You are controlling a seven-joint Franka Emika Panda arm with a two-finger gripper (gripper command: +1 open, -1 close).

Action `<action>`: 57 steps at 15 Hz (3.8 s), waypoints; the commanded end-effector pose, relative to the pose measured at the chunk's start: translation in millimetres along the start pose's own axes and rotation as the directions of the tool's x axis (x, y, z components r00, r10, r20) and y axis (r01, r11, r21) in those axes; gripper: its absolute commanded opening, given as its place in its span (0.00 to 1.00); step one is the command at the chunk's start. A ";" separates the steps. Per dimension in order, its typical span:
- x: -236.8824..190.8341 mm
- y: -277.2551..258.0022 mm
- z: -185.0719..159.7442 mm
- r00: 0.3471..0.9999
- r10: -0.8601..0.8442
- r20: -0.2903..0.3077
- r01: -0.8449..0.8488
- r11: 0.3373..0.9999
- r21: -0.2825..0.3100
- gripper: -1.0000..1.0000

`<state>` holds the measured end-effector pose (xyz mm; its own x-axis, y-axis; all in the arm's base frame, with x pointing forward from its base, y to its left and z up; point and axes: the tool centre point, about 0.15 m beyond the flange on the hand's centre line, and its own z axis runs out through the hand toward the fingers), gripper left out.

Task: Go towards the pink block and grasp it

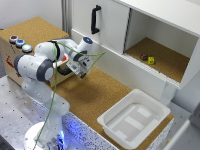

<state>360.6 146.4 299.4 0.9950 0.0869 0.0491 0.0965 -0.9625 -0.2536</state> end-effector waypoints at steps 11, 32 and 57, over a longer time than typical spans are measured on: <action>3.8 -154.4 -124.0 0.886 -0.464 -0.006 0.441 0.846 -0.300 1.00; 31.9 -150.1 -0.1 0.358 -0.898 0.258 0.934 0.344 -0.098 1.00; 27.0 -183.8 -36.4 0.407 -0.897 0.176 0.913 0.389 -0.125 0.00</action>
<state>382.6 295.1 325.2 0.3395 0.9406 -0.0036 0.9406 -0.3395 0.0095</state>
